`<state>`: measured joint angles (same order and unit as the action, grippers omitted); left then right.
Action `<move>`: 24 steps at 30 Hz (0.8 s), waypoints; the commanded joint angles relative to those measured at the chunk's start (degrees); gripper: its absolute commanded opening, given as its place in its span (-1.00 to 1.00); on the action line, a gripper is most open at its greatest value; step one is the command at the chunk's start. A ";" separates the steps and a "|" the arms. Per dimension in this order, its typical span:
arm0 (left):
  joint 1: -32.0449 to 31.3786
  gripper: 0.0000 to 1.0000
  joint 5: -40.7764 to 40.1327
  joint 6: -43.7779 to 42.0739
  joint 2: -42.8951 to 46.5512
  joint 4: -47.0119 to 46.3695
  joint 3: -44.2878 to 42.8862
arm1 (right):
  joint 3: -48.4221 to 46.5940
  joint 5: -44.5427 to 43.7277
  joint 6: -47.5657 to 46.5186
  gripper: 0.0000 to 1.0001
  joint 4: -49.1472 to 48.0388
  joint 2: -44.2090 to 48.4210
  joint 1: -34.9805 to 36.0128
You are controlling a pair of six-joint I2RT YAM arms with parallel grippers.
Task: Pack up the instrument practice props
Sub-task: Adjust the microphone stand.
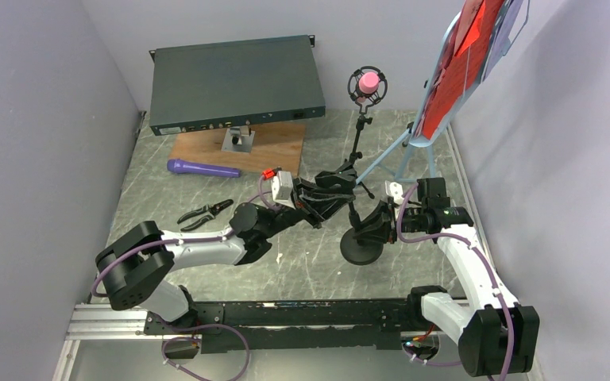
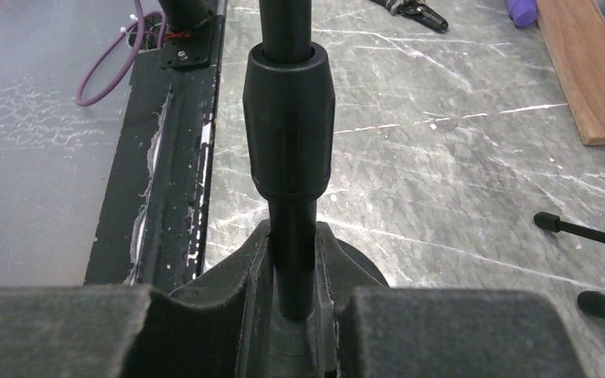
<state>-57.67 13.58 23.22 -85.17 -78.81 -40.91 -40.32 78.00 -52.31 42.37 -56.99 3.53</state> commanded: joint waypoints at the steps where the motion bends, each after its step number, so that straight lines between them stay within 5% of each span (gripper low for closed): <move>1: -0.04 -1.00 2.12 -0.50 0.20 -2.23 -1.60 | -1.52 4.18 0.13 -1.00 -2.85 0.93 -0.10; 6: -0.08 -1.00 6.29 0.31 -0.50 5.97 -1.56 | -1.74 4.33 1.66 -1.00 -3.54 0.93 -0.03; 19: -1.48 -1.00 11.25 3.19 -7.45 10.39 1.80 | -1.70 4.63 4.90 -1.00 -5.54 0.73 -0.30; 24: -1.48 0.08 8.22 3.57 -5.45 8.95 3.54 | -1.61 4.62 4.92 -1.00 -5.65 0.63 -0.32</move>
<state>-58.30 18.79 25.65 -90.96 -74.08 -39.59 -40.12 77.28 -47.44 41.85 -57.10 3.79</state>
